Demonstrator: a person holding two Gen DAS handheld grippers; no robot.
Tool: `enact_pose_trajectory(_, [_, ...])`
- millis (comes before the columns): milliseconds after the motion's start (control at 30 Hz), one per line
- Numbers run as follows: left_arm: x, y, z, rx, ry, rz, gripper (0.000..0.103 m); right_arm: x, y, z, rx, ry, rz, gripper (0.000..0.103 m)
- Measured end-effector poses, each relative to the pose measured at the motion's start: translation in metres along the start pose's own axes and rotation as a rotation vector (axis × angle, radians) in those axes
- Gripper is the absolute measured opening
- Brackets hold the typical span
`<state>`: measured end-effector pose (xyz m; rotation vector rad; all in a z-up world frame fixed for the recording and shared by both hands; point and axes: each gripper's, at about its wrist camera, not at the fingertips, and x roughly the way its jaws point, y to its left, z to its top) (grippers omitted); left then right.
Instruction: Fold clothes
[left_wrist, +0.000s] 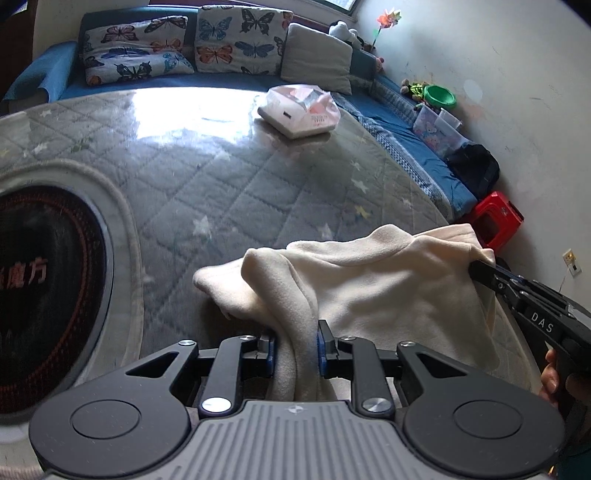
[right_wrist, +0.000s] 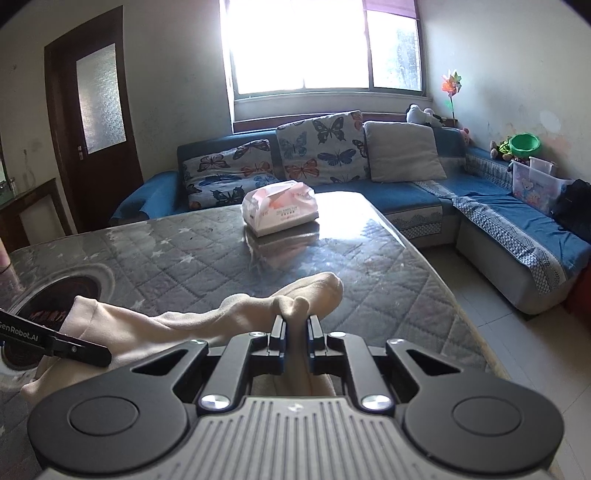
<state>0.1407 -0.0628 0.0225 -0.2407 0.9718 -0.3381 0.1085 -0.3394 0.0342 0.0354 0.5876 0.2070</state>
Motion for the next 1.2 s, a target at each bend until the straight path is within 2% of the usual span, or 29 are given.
enact_pose_trajectory(300, [-0.004, 0.001, -0.023, 0.004, 0.018, 0.001, 0.023, -0.006, -0.005, -0.023, 0.031, 0.043, -0.023, 0.010])
enact_pose_trajectory(567, [-0.006, 0.000, -0.028, 0.020, 0.002, 0.056, 0.037, 0.003, -0.007, -0.035, 0.036, 0.085, -0.062, 0.012])
enact_pose_trajectory(633, [-0.007, 0.000, -0.030, 0.029, 0.000, 0.072, 0.045, 0.003, -0.007, -0.036, 0.035, 0.086, -0.084, 0.017])
enact_pose_trajectory(733, [-0.007, 0.002, -0.031, 0.031, 0.000, 0.088, 0.049, 0.000, -0.007, -0.034, 0.038, 0.077, -0.105, 0.017])
enact_pose_trajectory(800, [-0.008, 0.004, -0.031, 0.024, -0.002, 0.097, 0.052, 0.002, -0.002, -0.032, 0.027, 0.077, -0.093, 0.017])
enact_pose_trajectory(1200, [-0.019, 0.008, -0.019, 0.011, -0.049, 0.144, 0.060, 0.025, 0.044, -0.021, -0.073, 0.096, 0.023, 0.019])
